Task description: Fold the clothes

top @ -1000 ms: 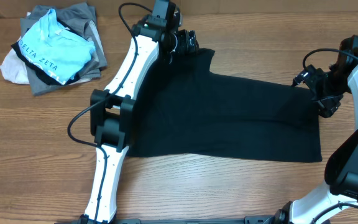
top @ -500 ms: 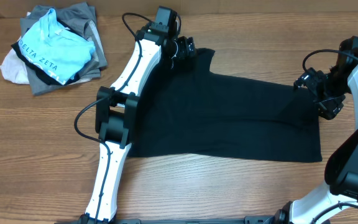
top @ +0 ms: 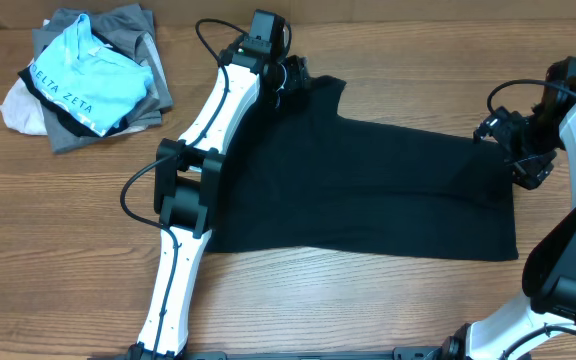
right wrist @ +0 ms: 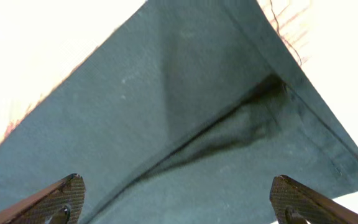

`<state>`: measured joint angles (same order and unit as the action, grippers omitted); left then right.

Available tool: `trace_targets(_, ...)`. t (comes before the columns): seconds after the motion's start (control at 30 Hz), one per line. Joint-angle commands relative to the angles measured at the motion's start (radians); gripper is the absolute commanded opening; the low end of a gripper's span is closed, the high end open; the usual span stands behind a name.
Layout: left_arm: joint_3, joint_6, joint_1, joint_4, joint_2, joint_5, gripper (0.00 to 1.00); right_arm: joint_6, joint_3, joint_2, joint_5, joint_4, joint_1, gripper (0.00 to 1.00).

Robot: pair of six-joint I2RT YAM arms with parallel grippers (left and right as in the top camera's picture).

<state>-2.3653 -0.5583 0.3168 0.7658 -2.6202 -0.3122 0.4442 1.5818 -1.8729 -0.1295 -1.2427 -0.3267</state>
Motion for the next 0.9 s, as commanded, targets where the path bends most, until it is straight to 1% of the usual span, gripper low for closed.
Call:
trace_targets(0.0, -0.027, -0.005, -0.003, -0.003, -0.018, 0.016, 0.48, 0.0, 0.019, 0.008, 0.009, 0.045, 0.0, 1.0)
trace_targets(0.07, -0.027, 0.002, -0.004, -0.003, -0.019, 0.017, 0.42, -0.001, 0.019, 0.008, 0.009, 0.066, -0.003, 1.0)
trace_targets(0.1, -0.027, 0.003, -0.005, -0.003, -0.019, 0.017, 0.36, -0.001, 0.019, 0.008, 0.009, 0.08, -0.003, 1.0)
trace_targets(0.13, -0.027, 0.005, -0.005, -0.003, -0.019, 0.017, 0.27, -0.001, 0.019, 0.008, 0.009, 0.101, -0.003, 1.0)
trace_targets(0.23, -0.027, 0.005, -0.005, -0.003, -0.019, 0.019, 0.1, -0.008, 0.019, 0.007, 0.036, 0.174, -0.003, 1.0)
trace_targets(0.3, -0.027, 0.004, -0.005, 0.001, -0.019, 0.043, 0.04, -0.008, 0.018, 0.007, 0.051, 0.225, -0.003, 1.0)
trace_targets(0.4, -0.027, 0.005, -0.005, 0.008, -0.019, 0.066, 0.04, -0.008, 0.018, 0.003, 0.076, 0.287, -0.004, 1.0)
trace_targets(0.53, -0.027, 0.005, -0.005, 0.024, -0.019, 0.077, 0.04, -0.016, 0.018, -0.021, 0.084, 0.322, -0.018, 1.0)
trace_targets(0.7, -0.027, 0.005, -0.005, 0.046, -0.019, 0.085, 0.04, -0.091, 0.018, -0.096, 0.084, 0.357, -0.048, 1.0)
trace_targets(0.77, -0.027, 0.005, -0.005, 0.047, -0.019, 0.084, 0.04, -0.148, 0.018, -0.132, 0.099, 0.359, -0.056, 1.0)
trace_targets(0.87, -0.027, 0.004, -0.005, 0.045, -0.019, 0.083, 0.04, -0.158, 0.018, -0.166, 0.139, 0.377, -0.067, 1.0)
